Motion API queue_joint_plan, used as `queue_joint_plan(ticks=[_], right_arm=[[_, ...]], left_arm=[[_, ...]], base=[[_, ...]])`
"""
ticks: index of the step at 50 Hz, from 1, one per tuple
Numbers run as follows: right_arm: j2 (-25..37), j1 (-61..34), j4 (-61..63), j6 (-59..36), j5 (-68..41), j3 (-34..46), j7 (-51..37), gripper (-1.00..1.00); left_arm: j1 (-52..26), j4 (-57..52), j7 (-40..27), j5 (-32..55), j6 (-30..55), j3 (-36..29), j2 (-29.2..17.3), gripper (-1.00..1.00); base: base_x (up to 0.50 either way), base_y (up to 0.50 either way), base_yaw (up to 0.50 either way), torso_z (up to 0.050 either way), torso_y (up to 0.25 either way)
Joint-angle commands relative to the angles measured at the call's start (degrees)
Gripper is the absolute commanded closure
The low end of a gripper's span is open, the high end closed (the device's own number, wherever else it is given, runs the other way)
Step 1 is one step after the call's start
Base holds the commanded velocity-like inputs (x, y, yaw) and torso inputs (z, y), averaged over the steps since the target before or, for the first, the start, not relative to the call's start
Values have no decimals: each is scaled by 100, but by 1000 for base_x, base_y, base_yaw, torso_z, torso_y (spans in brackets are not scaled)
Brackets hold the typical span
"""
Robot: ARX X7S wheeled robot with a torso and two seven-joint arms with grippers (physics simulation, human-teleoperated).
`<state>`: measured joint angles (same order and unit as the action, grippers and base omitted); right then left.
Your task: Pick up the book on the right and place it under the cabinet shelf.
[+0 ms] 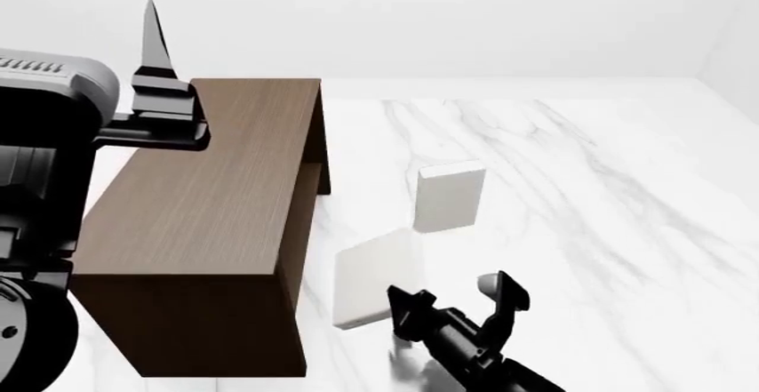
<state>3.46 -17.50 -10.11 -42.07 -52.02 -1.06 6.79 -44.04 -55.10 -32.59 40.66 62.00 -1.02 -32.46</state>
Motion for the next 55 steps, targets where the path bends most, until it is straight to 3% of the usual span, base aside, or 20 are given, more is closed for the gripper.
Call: queue_joint_plan(ticks=[1, 18, 29, 35, 47, 55], right_arm=[[-195, -218, -590, 432, -257, 184, 344, 100], [-299, -680, -2074, 1574, -164, 884, 722, 100], [-334, -1354, -3819, 2950, -665, 1984, 1079, 100], [-343, -1877, -5028, 3955, -1925, 3401, 1379, 100], [-345, -2340, -5844, 5786, -5361, 7405, 1271, 100], [-345, -2441, -5893, 6147, -6724, 8844, 1251, 100]], left_arm=[[26, 5, -44, 18, -54, -41, -27, -100], [-7, -17, -98, 161, -37, 9, -99, -100], [-85, -27, -140, 264, -7, 0, -132, -100], [-56, -39, -153, 283, -44, -4, -161, -100], [1, -87, -188, 369, -107, 33, -217, -100], [15, -109, -223, 426, -133, 56, -268, -100]], base=[[0, 0, 0, 0, 0], [0, 0, 0, 0, 1], [0, 0, 0, 0, 1], [0, 0, 1, 0, 0], [1, 0, 5, 0, 0], [4, 0, 5, 0, 0]])
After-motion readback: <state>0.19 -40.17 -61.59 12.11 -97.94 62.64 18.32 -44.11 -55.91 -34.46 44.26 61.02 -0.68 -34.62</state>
